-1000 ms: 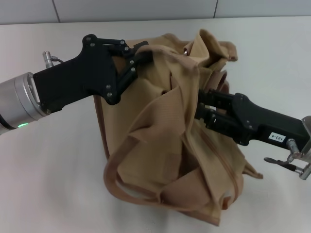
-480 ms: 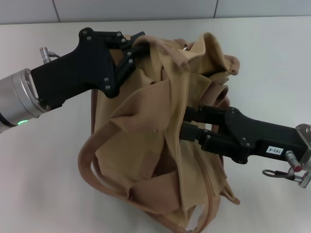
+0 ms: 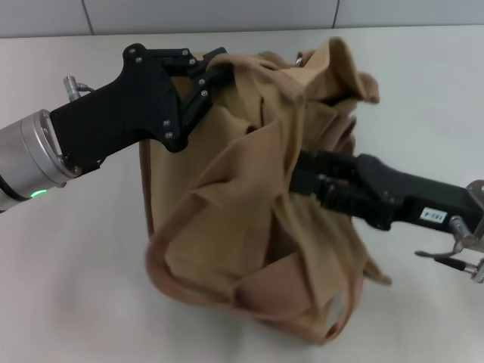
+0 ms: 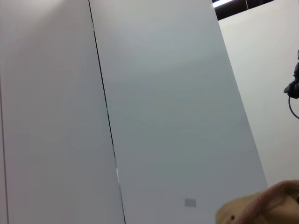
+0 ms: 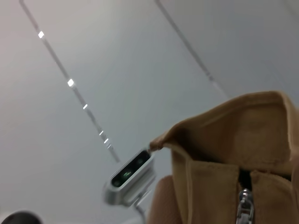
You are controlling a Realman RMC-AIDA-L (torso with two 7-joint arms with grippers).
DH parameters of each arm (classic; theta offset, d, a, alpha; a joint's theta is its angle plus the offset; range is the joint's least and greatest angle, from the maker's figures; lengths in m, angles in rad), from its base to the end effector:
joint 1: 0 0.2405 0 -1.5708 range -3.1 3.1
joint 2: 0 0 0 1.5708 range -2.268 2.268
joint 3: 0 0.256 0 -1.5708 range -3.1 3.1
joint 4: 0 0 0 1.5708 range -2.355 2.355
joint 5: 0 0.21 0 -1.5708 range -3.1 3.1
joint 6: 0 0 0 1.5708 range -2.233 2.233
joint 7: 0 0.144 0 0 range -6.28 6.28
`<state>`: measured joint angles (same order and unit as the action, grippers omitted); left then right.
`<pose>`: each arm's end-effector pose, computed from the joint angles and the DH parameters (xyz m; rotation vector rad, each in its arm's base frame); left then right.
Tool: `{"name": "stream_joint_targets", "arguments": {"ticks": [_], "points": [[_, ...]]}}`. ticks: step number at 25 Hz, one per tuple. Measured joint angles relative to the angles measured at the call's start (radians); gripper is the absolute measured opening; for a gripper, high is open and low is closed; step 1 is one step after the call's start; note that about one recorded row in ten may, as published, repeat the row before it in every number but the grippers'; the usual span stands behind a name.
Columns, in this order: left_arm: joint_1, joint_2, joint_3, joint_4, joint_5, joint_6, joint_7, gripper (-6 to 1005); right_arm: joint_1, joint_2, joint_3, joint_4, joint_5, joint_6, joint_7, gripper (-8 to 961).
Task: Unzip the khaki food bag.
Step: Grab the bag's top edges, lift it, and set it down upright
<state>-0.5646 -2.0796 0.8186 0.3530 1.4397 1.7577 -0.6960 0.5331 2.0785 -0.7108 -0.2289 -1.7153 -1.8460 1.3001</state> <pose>-0.2087 0.3154 -0.0061 -2.3924 0.1148 -1.2940 0.2308 0.2715 -0.0324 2.5969 -0.8507 -1.4498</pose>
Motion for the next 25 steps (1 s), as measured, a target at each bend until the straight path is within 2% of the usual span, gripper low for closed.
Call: {"name": "stream_joint_targets", "arguments": {"ticks": [2, 7, 18, 25], "points": [[0.000, 0.000, 0.000, -0.001, 0.000, 0.000, 0.000, 66, -0.020, 0.000, 0.053, 0.002, 0.001, 0.001, 0.000, 441], [0.000, -0.001, 0.001, -0.003, 0.000, 0.001, 0.001, 66, -0.050, 0.001, 0.110, 0.003, 0.002, 0.002, 0.001, 432], [-0.010, 0.000, 0.002, -0.023, 0.000, 0.005, 0.003, 67, -0.061, 0.001, 0.136, 0.007, 0.004, 0.013, 0.021, 414], [-0.015, 0.000, 0.005, -0.034, 0.000, 0.007, 0.011, 68, -0.058, 0.006, 0.173, 0.023, 0.004, 0.027, -0.039, 393]]}}
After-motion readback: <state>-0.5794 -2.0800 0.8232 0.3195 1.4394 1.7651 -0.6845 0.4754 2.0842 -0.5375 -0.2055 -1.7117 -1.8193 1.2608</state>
